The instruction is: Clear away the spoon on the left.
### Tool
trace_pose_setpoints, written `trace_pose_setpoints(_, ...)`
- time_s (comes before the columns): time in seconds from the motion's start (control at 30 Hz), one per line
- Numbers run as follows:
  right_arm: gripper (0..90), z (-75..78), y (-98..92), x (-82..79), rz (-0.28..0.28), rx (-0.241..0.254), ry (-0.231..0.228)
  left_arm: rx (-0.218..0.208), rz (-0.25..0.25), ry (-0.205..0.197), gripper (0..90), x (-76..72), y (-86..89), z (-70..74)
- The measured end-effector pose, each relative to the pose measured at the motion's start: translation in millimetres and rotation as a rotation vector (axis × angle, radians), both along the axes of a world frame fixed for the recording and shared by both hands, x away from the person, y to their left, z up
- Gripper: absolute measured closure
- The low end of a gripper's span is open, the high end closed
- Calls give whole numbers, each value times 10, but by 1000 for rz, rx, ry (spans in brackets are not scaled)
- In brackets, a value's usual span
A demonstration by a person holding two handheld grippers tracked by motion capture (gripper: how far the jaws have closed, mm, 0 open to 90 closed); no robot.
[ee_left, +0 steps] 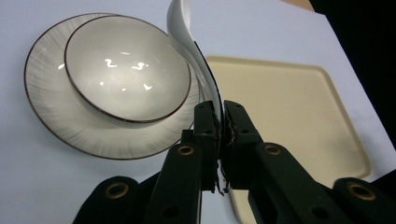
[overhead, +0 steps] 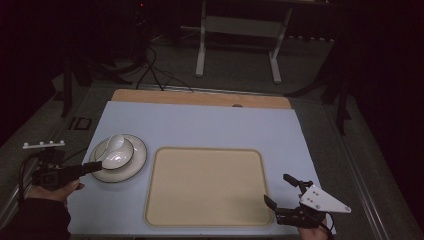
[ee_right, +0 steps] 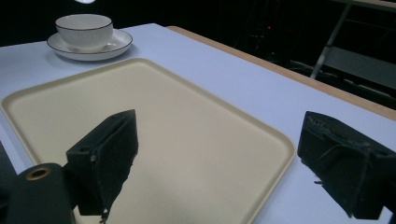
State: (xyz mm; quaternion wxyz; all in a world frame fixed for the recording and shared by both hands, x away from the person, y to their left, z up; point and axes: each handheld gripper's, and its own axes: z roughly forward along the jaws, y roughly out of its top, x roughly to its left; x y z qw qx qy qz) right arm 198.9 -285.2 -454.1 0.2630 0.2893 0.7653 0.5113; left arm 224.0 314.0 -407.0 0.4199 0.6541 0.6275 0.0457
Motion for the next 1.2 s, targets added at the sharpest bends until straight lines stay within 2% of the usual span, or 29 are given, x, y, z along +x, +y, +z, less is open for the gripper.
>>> trace_pose_setpoints(0.33, 123, 0, -2, 2, -2, 1, 3, 13, -11, -55, 857, -41, -160, 192)
trace_pose_setpoints(0.5, 123, -8, 1, 13, -3, 5, 9, 15, -43, -92, 857, -68, -275, 304)
trace_pose_setpoints(0.6, 123, -7, 3, 11, -2, 5, 9, 14, -47, -97, 857, -70, -309, 338)
trace_pose_setpoints(0.7, 123, -3, -3, 5, 0, 4, 7, 33, -51, -116, 857, -80, -398, 406)
trace_pose_setpoints(0.87, 123, 2, -7, 0, 1, 10, 4, 34, -52, -137, 857, -80, -512, 440)
trace_pose_setpoints(1.2, 123, 3, -7, -2, 1, 12, 1, 25, -50, -154, 857, -62, -740, 412)
